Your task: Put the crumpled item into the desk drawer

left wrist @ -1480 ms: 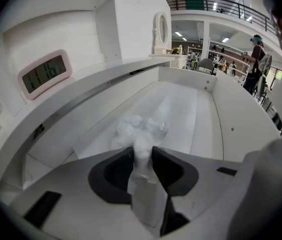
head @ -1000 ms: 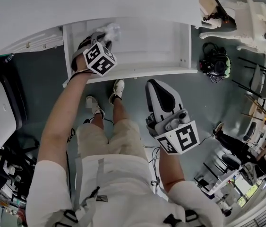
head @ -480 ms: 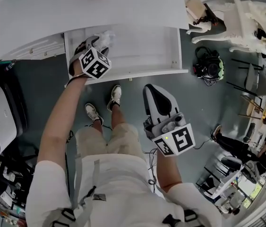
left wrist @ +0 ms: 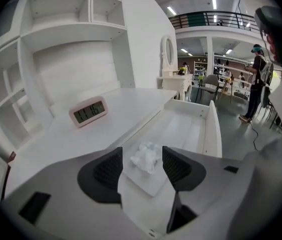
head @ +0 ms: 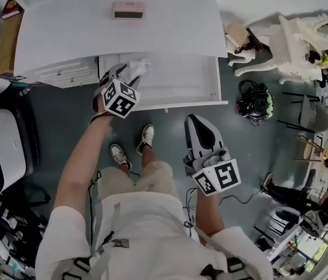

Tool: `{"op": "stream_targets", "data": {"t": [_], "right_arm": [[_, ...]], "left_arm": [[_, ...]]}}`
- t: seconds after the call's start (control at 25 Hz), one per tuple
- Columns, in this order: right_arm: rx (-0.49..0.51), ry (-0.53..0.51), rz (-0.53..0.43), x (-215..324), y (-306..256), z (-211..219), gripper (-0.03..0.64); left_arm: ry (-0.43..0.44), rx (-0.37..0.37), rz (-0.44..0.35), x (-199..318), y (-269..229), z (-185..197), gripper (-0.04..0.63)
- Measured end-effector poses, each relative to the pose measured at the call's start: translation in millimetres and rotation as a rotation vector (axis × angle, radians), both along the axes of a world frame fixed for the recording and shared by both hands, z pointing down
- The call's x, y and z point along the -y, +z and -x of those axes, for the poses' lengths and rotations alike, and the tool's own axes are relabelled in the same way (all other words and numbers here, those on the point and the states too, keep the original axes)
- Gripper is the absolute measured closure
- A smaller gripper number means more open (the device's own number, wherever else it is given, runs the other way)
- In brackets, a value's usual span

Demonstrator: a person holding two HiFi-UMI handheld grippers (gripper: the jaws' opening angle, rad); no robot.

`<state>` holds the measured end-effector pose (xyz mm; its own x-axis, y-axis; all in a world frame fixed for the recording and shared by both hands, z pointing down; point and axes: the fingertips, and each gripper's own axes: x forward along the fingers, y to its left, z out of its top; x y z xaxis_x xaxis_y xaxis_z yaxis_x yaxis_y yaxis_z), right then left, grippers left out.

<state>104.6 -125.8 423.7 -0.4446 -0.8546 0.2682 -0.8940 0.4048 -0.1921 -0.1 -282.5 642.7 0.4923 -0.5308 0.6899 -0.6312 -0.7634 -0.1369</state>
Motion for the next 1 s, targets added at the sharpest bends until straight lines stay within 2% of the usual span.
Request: {"op": "stream_targets", "data": {"t": [0.2, 0.32, 0.56, 0.76, 0.92, 1.0], "right_arm": [[-0.008, 0.024, 0.051, -27.7, -2.5, -6.0, 0.607], [-0.002, 0.017, 0.058, -38.4, -8.2, 0.1, 0.607], [0.003, -0.036, -0.016, -34.2, -43.1, 22.9, 0.607], [0.012, -0.083, -0.088, -15.6, -76.3, 22.2, 0.607], [0.024, -0.113, -0.132, -3.7, -93.0, 14.8, 0.607], [0.028, -0.126, -0.144, 1.6, -98.5, 8.6, 0.607]], "left_arm": [[-0.044, -0.034, -0.004, -18.9, -27.5, 23.2, 0.354], [-0.08, -0.086, 0.007, -29.2, -45.4, 36.2, 0.371], [-0.156, -0.156, 0.002, -41.7, -77.9, 56.4, 0.425], [-0.243, -0.182, -0.022, -44.9, -107.0, 72.7, 0.518], [-0.331, -0.263, -0.063, -52.6, -141.3, 88.3, 0.575], [-0.385, -0.309, -0.072, -60.6, -154.5, 97.5, 0.578]]}}
